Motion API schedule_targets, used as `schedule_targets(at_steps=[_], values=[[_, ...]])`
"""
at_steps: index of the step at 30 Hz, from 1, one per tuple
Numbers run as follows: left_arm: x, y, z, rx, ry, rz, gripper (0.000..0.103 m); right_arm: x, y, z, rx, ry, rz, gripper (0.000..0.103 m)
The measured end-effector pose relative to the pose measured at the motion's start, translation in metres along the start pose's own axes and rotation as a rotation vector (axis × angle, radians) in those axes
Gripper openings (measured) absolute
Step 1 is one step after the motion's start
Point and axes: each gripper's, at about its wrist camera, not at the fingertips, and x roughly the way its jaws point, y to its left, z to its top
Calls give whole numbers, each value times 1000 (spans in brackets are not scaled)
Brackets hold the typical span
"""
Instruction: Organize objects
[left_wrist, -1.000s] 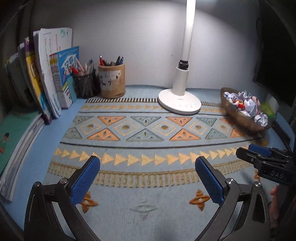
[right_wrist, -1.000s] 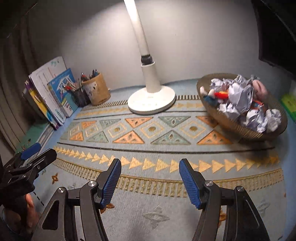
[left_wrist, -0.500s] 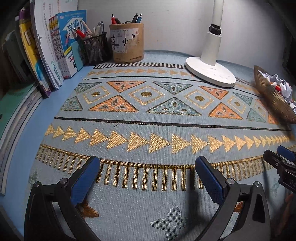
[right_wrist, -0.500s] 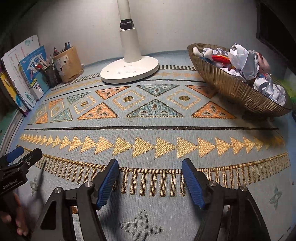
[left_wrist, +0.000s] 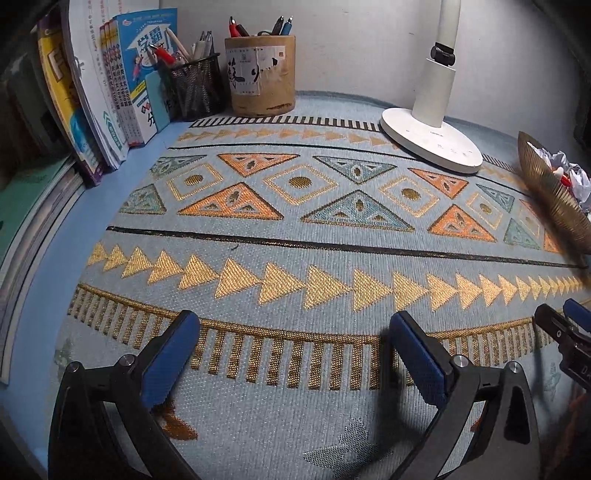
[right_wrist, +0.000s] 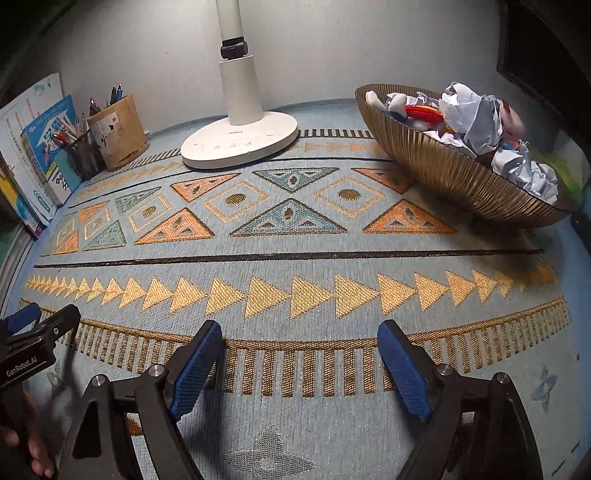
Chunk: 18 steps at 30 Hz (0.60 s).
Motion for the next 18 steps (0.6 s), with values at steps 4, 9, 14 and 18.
schedule_targets(at_steps=[4,9,14,18], values=[[8,6,3,-26,29,1,102,2,1,0,-8,7,-2,88],[8,4,2,-14,26,6,102,2,1,-1,-8,9,-2,90],[9,5,2,-13,25,7,103,2,3,-1,-19,15,-2,93],[9,5,2,-12,25,7,103,6,4,-1,-30,32,-13,101]])
